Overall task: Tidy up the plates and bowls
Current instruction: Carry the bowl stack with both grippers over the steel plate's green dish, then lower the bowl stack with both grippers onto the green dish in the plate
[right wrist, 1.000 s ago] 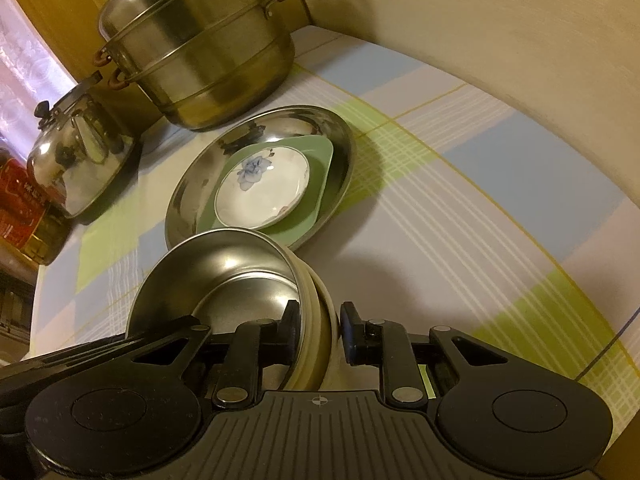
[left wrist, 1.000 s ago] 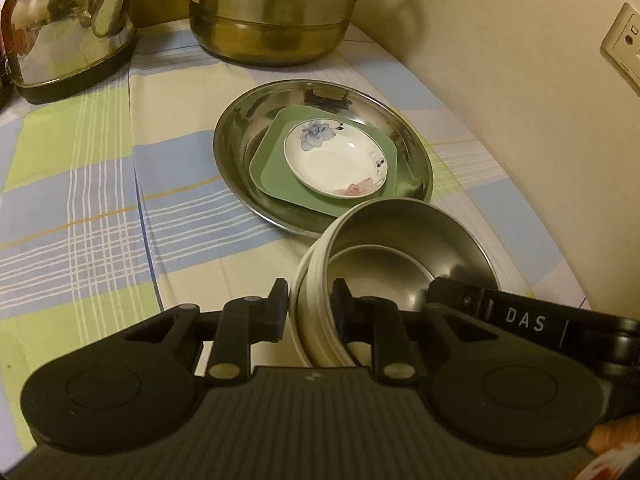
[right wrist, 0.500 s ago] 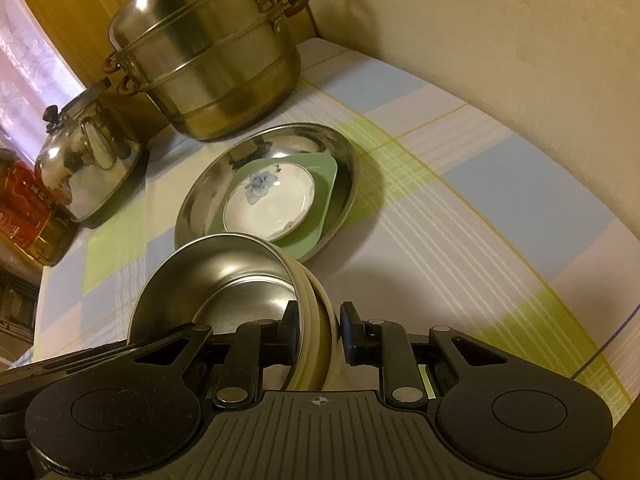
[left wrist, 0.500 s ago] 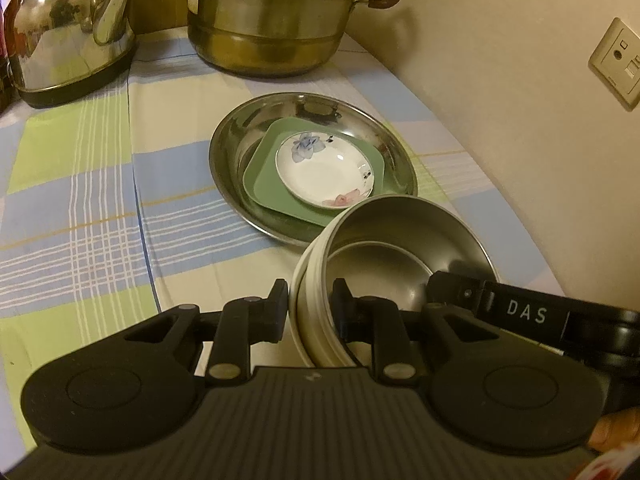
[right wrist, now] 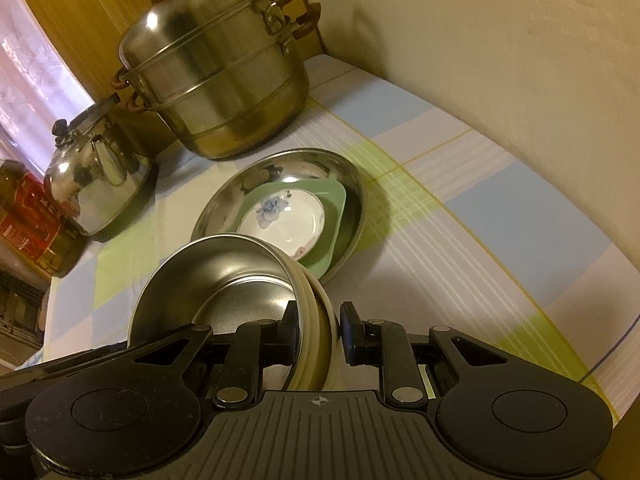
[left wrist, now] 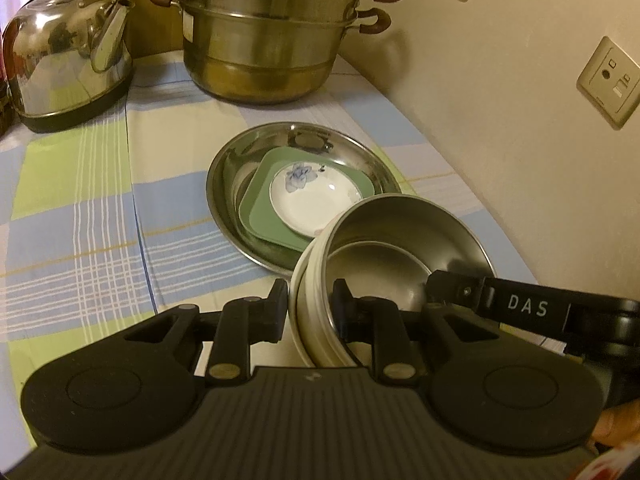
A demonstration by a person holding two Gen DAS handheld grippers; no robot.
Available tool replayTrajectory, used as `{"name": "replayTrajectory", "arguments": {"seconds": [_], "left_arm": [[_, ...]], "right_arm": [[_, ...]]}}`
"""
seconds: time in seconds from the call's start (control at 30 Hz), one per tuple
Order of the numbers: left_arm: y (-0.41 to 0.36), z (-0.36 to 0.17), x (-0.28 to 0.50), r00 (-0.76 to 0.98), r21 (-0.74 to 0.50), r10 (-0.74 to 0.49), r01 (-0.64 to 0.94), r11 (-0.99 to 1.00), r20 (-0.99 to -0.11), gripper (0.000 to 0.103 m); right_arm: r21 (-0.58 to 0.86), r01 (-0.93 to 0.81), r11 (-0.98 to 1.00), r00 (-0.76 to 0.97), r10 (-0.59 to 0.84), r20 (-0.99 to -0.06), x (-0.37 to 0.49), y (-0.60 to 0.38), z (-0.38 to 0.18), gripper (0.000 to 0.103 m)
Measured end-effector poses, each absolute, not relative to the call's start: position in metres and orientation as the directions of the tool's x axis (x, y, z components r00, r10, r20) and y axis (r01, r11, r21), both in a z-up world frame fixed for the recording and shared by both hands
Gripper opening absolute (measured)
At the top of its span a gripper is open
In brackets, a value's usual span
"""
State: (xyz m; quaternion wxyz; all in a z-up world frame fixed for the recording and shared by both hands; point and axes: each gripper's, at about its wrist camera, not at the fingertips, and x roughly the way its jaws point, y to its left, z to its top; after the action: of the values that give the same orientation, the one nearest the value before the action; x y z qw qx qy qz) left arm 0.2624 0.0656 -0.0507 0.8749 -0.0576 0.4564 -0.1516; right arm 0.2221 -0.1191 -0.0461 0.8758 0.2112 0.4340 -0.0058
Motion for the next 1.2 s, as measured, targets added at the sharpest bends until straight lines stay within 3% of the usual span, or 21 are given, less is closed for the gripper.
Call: {"name": "replayTrajectory", "arguments": {"seconds": [1.2], "left_arm": [[0.061,-0.039,0.364,0.556,-0.253,-0.313,0.185,0.95,-0.77,0.021]], "right_arm": [[0.388,0.208,0.898,0.625,0.184,-0.759,0.327,-0.13,-0.034,0.021]]}}
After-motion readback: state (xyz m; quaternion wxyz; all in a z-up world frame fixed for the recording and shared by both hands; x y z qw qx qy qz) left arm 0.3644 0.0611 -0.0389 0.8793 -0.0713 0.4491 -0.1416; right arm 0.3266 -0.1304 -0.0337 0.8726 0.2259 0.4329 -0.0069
